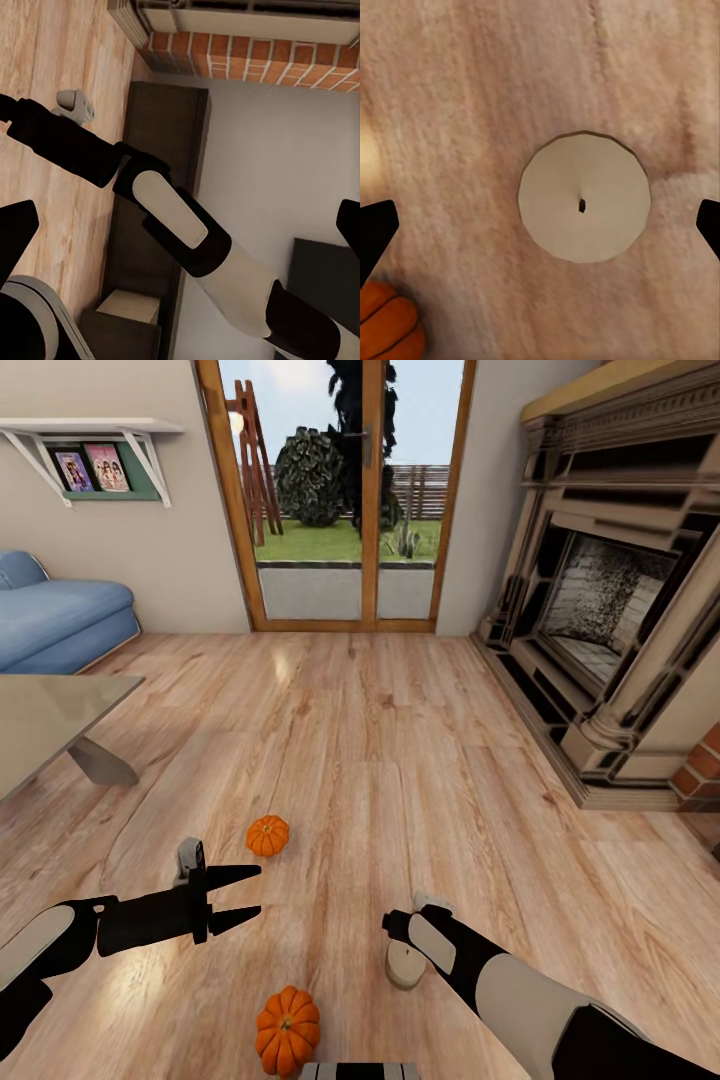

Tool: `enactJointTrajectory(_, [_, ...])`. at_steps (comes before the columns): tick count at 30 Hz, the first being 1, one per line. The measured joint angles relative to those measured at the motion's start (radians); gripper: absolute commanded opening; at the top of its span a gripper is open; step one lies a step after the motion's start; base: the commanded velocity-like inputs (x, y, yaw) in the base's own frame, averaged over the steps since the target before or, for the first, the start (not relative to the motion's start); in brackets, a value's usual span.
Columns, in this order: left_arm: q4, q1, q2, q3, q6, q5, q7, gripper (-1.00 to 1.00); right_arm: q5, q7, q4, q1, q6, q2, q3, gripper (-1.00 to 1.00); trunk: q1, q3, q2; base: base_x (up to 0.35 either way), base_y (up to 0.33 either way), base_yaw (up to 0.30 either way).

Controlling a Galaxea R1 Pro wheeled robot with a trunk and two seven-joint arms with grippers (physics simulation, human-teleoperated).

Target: Place each of the two pumpkins and all three candles from the living room inside a cabinet in the living room (use any cabinet), then make sure every cabinet is closed, and position the cauldron so it is next to a table in the living room.

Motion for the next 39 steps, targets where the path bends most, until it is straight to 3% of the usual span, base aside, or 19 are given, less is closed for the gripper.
enactJointTrajectory(6, [-0.001, 0.0, 0.0, -0.001, 0.0, 0.0, 0.0, 1.0, 0.0, 0.006, -0.002, 0.0, 0.0, 0.0, 0.0, 1.0, 0.0, 0.0, 0.0, 0.0, 0.0, 0.0])
enactJointTrajectory(11, [-0.002, 0.0, -0.001, -0.001, 0.0, -0.001, 0.0, 1.0, 0.0, 0.006, -0.002, 0.0, 0.0, 0.0, -0.001, 1.0, 0.002, -0.019, -0.001, 0.0, 0.0, 0.0])
enactJointTrajectory(23, [-0.006, 0.0, 0.0, -0.002, 0.0, 0.0, 0.0, 1.0, 0.0, 0.005, -0.002, 0.0, -0.004, -0.004, -0.001, 1.0, 0.002, -0.019, -0.001, 0.0, 0.0, 0.0])
enactJointTrajectory(30, [-0.006, 0.0, -0.001, -0.002, 0.0, 0.0, 0.0, 1.0, -0.001, 0.005, 0.001, 0.0, -0.083, -0.004, 0.001, 1.0, 0.002, -0.019, -0.001, 0.0, 0.0, 0.0])
enactJointTrajectory(36, [-0.006, 0.0, -0.001, -0.002, 0.0, 0.0, 0.0, 1.0, -0.001, 0.008, 0.001, 0.0, -0.093, -0.003, 0.001, 1.0, 0.002, -0.019, -0.001, 0.0, 0.0, 0.0])
enactJointTrajectory(39, [-0.006, 0.0, -0.001, -0.002, 0.0, -0.001, 0.0, 1.0, -0.001, 0.009, 0.001, 0.0, -0.094, -0.004, 0.001, 1.0, 0.004, -0.031, -0.002, 0.0, 0.0, 0.0])
